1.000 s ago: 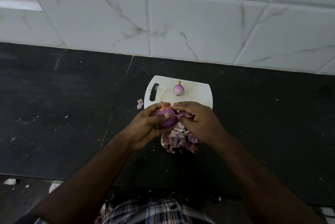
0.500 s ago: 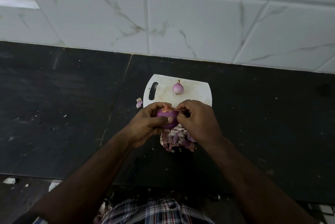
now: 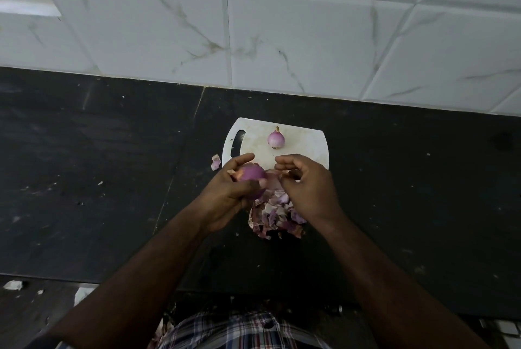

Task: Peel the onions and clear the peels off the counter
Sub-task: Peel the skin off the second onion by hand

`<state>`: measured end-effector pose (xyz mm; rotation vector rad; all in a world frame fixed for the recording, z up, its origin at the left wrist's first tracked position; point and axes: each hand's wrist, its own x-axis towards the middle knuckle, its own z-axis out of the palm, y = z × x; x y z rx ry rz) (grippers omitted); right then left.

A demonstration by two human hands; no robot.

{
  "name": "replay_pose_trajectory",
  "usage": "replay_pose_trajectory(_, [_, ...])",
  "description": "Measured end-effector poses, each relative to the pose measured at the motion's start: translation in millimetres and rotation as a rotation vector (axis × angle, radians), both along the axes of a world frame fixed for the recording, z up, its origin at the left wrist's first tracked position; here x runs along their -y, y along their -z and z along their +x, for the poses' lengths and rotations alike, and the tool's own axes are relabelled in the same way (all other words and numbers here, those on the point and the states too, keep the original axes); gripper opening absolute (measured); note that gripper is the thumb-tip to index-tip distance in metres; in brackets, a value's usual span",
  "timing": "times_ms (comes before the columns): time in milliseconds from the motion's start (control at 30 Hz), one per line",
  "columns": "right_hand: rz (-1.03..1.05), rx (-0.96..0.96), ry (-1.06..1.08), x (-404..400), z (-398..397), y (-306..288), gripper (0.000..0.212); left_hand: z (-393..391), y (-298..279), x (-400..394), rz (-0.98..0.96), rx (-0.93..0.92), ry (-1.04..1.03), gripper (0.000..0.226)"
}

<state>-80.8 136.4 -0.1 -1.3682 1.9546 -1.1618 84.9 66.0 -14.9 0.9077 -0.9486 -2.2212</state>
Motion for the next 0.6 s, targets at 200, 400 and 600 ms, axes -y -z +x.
replay_pose_trajectory(200, [-0.101, -0.073, 0.109, -0.1, 2.3, 2.6, 0.028, 2.2, 1.6, -2.6, 0.06, 0.016, -0.018, 0.059])
replay_pose_trajectory(400, [-0.127, -0.127, 0.15, 2.9, 2.3, 5.3, 0.02, 4.6, 3.2, -4.4, 0.085, -0.073, 0.026, 0.061])
replay_pose_trajectory(600, [-0.106, -0.168, 0.219, 0.9, -11.5, 12.9, 0.018, 9.1, -2.1, -6.1, 0.09, -0.191, 0.031, 0.082])
